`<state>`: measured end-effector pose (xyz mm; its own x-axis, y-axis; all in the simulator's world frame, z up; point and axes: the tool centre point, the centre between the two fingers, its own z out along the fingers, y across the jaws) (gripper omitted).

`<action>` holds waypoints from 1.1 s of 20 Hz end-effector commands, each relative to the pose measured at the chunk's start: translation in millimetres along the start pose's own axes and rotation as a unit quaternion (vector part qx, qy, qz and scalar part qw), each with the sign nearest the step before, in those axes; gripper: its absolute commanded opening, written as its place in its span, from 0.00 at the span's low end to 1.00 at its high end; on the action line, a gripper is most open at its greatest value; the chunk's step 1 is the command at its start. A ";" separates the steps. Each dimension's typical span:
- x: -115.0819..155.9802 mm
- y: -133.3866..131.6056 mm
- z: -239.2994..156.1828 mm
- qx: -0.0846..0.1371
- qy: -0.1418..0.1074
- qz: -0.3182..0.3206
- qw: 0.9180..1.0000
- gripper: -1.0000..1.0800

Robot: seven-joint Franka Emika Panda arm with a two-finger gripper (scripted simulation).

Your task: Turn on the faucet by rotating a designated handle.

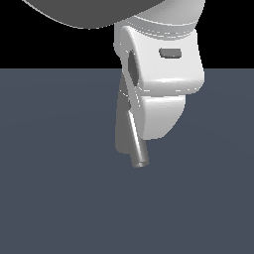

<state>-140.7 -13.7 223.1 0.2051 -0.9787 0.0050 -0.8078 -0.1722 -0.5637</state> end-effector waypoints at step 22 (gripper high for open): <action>55.9 -16.4 -0.5 -0.001 0.003 0.003 1.000 0.00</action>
<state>-120.2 -47.0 232.1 0.2329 -0.9725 0.0027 -0.8031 -0.1939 -0.5634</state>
